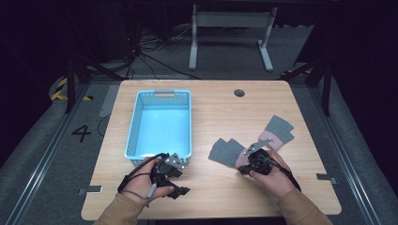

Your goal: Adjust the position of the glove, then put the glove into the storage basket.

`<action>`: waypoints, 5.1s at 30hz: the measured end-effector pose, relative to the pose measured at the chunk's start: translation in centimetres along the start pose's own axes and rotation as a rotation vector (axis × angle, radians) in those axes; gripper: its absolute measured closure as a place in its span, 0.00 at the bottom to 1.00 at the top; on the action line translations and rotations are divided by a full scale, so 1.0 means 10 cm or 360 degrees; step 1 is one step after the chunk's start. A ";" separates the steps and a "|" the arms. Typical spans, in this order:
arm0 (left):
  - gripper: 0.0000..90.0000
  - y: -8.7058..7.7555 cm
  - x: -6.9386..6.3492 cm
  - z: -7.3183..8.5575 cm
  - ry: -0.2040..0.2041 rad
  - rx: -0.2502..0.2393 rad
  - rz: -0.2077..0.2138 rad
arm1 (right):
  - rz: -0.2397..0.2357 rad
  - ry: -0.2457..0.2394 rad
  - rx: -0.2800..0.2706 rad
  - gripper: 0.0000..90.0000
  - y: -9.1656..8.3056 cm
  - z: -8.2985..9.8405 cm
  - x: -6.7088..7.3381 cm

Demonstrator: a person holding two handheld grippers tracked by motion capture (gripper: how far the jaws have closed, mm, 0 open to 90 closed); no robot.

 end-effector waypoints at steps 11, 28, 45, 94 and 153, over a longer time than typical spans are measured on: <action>0.39 -0.03 0.03 0.04 -0.0024 -0.0013 -0.0016 | 0.0039 0.0031 0.0012 1.00 -0.04 0.06 -0.09; 0.38 0.00 0.03 0.06 -0.0026 0.0006 -0.0012 | 0.0126 0.0103 -0.0005 1.00 -0.10 0.17 -0.28; 0.37 -0.02 0.02 0.04 -0.0029 -0.0017 -0.0006 | 0.0154 0.0153 -0.0107 1.00 -0.29 0.11 -0.27; 0.36 0.01 0.07 0.03 -0.0034 -0.0005 -0.0010 | 0.0296 0.0388 0.0179 1.00 -0.22 0.15 -1.28; 0.36 0.02 0.20 0.10 -0.0093 0.0002 0.0000 | 0.0618 0.0681 0.0128 0.99 -0.30 0.17 -2.36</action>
Point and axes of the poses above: each handheld gripper's, and its own axes: y roughly forward along the jaws, z roughly out of its underside, x roughly to its left, the point moved 4 cm from there along y, roughly forward along the jaws, and after that the axes turned 10 degrees about -y, right-handed, at the moved point
